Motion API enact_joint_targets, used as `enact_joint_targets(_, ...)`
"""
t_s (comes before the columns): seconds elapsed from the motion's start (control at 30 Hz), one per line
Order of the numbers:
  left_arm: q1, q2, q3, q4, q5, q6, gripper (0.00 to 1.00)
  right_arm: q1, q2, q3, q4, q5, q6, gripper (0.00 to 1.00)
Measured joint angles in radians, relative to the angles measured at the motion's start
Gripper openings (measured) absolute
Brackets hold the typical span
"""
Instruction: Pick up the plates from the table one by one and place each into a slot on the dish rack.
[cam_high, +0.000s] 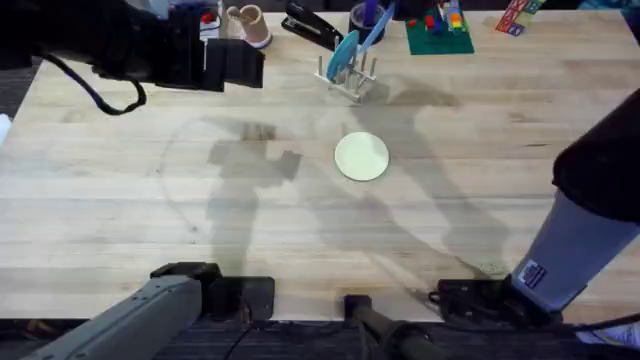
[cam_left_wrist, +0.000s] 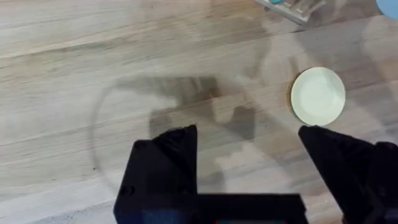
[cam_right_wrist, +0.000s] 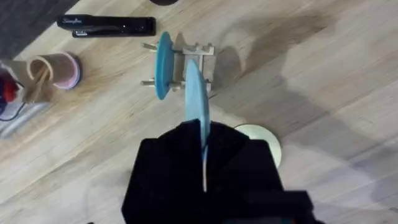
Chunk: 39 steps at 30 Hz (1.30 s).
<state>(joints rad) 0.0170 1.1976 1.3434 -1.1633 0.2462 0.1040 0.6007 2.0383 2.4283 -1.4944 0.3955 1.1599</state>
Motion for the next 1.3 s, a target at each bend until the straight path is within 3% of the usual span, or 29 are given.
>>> enact_joint_targets(1.3,0.0,0.033,0.0,-0.005,0.0,0.0,0.993,-0.044,0.151,0.002,0.058,-0.031,-0.016,0.032)
